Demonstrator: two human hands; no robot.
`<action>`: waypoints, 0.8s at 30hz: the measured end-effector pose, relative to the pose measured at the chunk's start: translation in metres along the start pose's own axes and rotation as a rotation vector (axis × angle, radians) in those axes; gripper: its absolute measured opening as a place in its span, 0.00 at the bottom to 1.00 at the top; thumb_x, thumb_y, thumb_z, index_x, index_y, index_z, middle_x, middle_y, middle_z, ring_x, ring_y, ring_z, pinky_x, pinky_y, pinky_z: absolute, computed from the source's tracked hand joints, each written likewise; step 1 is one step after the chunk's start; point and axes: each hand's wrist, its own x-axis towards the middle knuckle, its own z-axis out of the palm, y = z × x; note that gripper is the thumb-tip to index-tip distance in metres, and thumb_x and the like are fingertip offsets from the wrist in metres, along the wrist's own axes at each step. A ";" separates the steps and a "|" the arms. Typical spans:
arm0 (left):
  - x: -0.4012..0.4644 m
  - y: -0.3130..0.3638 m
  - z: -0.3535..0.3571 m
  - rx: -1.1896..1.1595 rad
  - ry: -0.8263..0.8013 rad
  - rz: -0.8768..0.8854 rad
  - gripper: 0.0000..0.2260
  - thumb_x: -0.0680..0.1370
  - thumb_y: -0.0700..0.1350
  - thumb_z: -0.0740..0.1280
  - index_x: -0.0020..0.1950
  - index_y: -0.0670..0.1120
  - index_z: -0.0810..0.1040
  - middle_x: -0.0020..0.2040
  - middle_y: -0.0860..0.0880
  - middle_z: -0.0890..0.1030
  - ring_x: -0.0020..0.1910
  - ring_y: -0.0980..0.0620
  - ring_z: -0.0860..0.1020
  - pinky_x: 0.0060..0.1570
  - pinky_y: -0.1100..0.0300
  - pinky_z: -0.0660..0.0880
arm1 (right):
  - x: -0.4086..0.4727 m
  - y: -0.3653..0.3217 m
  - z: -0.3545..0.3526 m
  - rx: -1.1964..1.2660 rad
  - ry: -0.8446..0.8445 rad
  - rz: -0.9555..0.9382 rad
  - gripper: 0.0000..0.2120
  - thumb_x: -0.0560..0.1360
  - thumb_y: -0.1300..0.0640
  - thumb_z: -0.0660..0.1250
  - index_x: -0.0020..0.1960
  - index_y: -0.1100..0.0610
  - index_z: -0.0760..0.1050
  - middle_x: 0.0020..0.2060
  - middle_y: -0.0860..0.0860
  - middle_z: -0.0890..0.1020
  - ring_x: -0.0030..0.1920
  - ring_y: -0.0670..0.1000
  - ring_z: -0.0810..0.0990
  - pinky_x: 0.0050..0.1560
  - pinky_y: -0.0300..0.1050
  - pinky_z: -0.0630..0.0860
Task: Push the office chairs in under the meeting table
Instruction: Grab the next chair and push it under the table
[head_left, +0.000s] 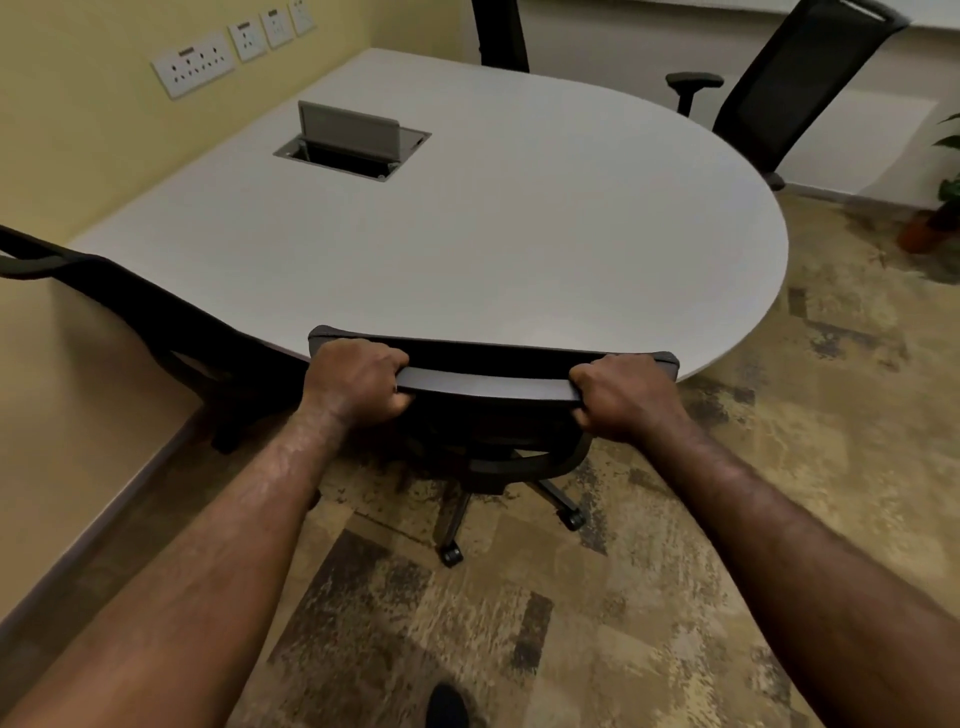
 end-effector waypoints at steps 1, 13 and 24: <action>0.000 0.000 0.001 -0.002 0.009 0.002 0.09 0.63 0.52 0.71 0.34 0.48 0.77 0.31 0.49 0.80 0.33 0.42 0.79 0.31 0.57 0.68 | -0.001 -0.001 -0.001 0.004 -0.004 0.005 0.10 0.67 0.49 0.66 0.36 0.50 0.65 0.29 0.48 0.70 0.30 0.54 0.73 0.30 0.44 0.64; -0.004 0.001 -0.002 -0.045 0.004 -0.005 0.08 0.64 0.52 0.70 0.35 0.48 0.77 0.34 0.49 0.81 0.35 0.42 0.79 0.32 0.56 0.70 | -0.006 -0.005 -0.004 0.015 -0.002 0.074 0.11 0.67 0.48 0.67 0.37 0.50 0.65 0.29 0.46 0.70 0.30 0.51 0.71 0.31 0.44 0.66; -0.006 0.016 -0.015 -0.260 0.264 0.181 0.34 0.65 0.75 0.64 0.57 0.48 0.72 0.52 0.50 0.76 0.50 0.48 0.73 0.50 0.52 0.69 | -0.047 -0.014 -0.005 0.084 0.336 0.140 0.42 0.69 0.27 0.60 0.69 0.58 0.65 0.62 0.57 0.74 0.61 0.58 0.71 0.60 0.56 0.68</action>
